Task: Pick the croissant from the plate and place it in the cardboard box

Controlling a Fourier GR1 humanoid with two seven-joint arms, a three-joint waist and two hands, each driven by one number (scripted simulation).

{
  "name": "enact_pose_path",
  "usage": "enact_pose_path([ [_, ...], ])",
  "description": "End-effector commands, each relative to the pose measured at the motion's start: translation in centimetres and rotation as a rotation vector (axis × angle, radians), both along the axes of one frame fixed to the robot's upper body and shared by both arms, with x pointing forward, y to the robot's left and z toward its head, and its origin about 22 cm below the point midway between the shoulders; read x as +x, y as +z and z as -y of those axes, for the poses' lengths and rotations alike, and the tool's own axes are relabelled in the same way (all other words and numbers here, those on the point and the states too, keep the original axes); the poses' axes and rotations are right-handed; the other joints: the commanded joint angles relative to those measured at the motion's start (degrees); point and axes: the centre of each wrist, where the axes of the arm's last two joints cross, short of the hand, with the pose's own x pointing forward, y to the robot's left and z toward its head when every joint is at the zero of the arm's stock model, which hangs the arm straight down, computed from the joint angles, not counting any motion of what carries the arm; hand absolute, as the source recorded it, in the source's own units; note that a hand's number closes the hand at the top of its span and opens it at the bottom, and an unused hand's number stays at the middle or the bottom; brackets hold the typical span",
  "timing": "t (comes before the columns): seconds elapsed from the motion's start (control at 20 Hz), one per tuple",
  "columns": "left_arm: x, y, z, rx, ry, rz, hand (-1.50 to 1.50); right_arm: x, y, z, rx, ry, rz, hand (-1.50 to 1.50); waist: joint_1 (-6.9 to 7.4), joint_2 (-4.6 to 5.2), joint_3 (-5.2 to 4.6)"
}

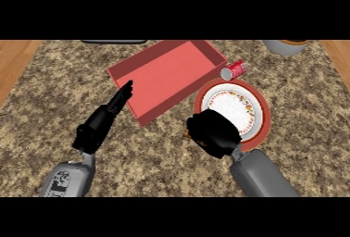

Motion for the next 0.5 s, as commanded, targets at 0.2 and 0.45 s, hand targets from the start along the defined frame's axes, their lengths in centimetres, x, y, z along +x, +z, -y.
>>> enact_pose_path([
  [0.2, -0.9, -0.1, -1.1, 0.006, 0.003, -0.01, 0.0, -0.5, 7.3, -2.8, 0.135, 0.105, 0.141, 1.5, -1.26, -0.19, 0.15],
  [0.45, -1.2, 0.0, -0.1, 0.001, 0.034, 0.019, 0.0, -4.4, 11.5, -0.5, 0.237, 0.184, 0.123, 1.5, -1.88, -0.38, 0.16],
])
